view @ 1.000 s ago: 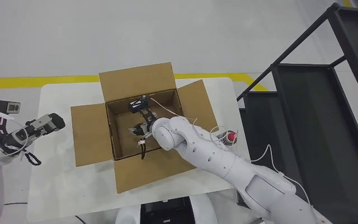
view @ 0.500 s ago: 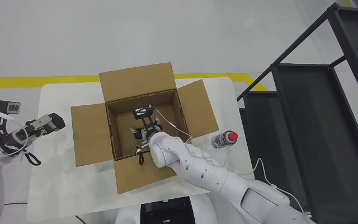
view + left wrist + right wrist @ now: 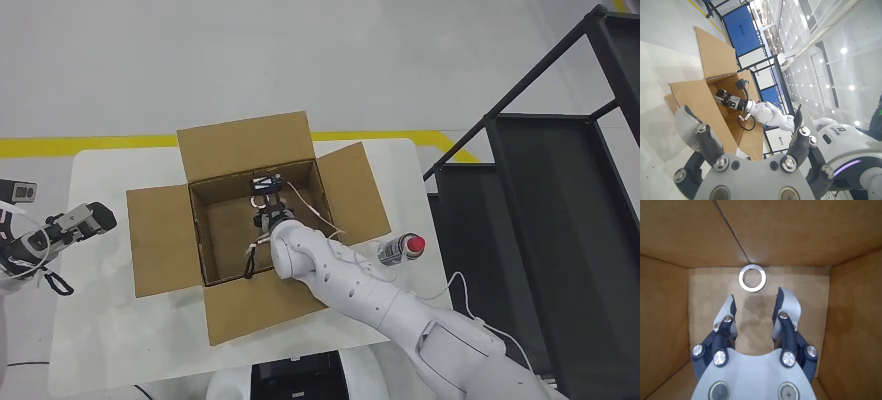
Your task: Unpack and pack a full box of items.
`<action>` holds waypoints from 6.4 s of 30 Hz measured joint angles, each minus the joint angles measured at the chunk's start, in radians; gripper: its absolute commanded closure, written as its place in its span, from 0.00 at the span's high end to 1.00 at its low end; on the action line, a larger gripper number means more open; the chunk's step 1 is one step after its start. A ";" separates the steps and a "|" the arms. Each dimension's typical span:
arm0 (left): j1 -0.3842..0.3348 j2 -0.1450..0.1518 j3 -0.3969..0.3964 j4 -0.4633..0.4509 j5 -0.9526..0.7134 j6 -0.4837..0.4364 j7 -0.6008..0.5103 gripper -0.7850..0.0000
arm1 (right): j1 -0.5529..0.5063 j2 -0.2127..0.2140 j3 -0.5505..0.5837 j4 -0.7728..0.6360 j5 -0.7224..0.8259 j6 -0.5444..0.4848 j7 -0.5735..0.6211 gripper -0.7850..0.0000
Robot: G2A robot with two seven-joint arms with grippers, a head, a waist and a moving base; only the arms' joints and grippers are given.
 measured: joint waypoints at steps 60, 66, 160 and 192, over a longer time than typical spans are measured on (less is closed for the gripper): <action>0.000 0.000 0.000 0.000 0.000 0.000 0.000 1.00 | 0.135 -0.237 0.052 0.489 0.073 -0.080 -0.237 0.00; 0.000 0.000 0.000 0.000 0.000 0.000 0.000 1.00 | 0.117 -0.230 0.072 0.440 0.042 -0.071 -0.247 0.00; 0.000 0.000 0.000 0.000 0.000 0.000 0.000 1.00 | -1.230 0.138 0.880 -1.284 -0.158 -0.606 0.159 0.00; 0.000 0.000 0.000 0.000 0.000 0.000 0.000 1.00 | -1.367 0.160 1.050 -0.970 -0.373 -0.431 -0.064 0.00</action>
